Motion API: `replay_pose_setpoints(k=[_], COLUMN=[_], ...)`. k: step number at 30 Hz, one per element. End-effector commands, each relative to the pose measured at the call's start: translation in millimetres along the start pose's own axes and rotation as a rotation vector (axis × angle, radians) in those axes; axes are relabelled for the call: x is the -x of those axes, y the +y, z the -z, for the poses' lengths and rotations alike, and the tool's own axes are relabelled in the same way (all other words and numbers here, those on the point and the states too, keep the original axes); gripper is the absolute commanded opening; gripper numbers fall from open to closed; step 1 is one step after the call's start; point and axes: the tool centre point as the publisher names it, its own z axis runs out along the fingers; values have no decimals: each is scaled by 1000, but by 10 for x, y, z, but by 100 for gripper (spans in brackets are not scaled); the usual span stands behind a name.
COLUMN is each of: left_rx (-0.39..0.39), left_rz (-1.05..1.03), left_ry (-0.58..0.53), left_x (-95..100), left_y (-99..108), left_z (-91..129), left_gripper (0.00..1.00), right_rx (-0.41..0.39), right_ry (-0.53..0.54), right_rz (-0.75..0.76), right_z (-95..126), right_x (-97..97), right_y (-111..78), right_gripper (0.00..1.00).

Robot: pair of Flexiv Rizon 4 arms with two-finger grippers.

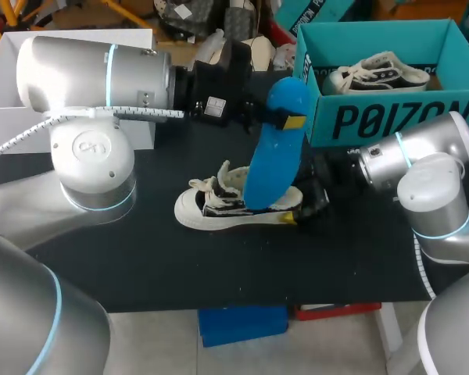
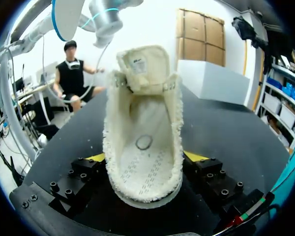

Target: Take the shoe out of the shoebox, open the shoe tongue, remove and reinsert the insole, then place the shoe into the shoebox

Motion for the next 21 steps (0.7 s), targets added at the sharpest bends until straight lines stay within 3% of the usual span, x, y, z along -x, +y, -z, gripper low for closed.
replay_pose_setpoints(k=[1, 7, 13, 21], left_rx=[-17, -44, -32, -32], left_rz=[3, 29, 29, 29], left_ry=[17, 75, 159, 159], left_x=[91, 134, -43, -43], left_y=[-61, -150, -245, -245], left_z=[61, 72, 20, 20], left_gripper=[0, 0, 0, 0], right_rx=[-2, -2, -2, -2], right_ry=[1, 1, 1, 1], right_rz=[-1, -1, -1, -1], right_z=[-4, -4, -4, -4], right_x=[7, 7, 7, 7], right_y=[-19, -19, -19, -19], right_gripper=[0, 0, 0, 0])
